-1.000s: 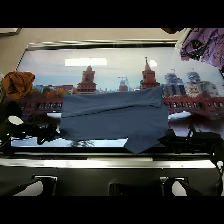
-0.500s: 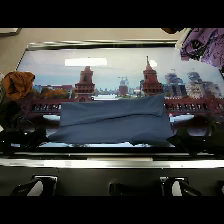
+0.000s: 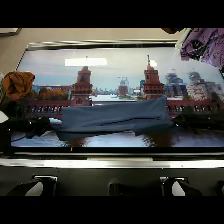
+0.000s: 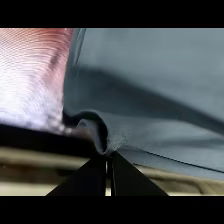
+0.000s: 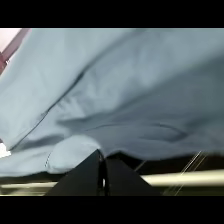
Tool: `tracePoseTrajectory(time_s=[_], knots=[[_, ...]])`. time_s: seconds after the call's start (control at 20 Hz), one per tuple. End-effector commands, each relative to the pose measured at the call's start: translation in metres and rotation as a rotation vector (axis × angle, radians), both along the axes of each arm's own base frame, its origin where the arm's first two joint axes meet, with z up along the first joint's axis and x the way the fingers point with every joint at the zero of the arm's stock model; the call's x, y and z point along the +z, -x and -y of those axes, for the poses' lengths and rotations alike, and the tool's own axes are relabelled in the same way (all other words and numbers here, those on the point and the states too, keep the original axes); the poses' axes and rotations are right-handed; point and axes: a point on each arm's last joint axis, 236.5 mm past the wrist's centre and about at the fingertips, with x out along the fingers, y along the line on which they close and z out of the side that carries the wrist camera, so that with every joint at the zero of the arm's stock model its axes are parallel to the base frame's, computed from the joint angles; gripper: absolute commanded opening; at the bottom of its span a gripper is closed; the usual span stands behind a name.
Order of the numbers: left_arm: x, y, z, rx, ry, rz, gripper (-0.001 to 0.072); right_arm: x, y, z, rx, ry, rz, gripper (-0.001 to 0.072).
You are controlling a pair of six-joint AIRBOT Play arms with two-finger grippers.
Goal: Fold the clothes and pants, and hang the long-sleeved shirts on hangers.
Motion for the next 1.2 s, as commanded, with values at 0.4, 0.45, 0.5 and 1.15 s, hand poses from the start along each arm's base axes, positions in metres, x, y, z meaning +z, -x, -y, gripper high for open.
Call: tracePoseTrajectory(time_s=[0.4, 0.45, 0.5, 1.15], knots=[[-0.041, -0.137, 0.005, -0.067, -0.001, -0.013, 0.0013, -0.065, -0.16, -0.001, 0.048, 0.192, 0.012, 0.0028], [-0.043, -0.146, 0.006, -0.059, 0.0, -0.013, 0.0013, -0.066, -0.167, 0.0, 0.039, 0.192, 0.016, 0.0028], [-0.046, -0.156, 0.005, -0.06, 0.0, -0.009, 0.0013, -0.067, -0.174, 0.002, 0.033, 0.195, 0.025, 0.0028], [-0.072, -0.183, 0.012, -0.073, 0.028, -0.072, 0.042, -0.091, -0.182, 0.007, 0.039, 0.09, -0.075, 0.0327]])
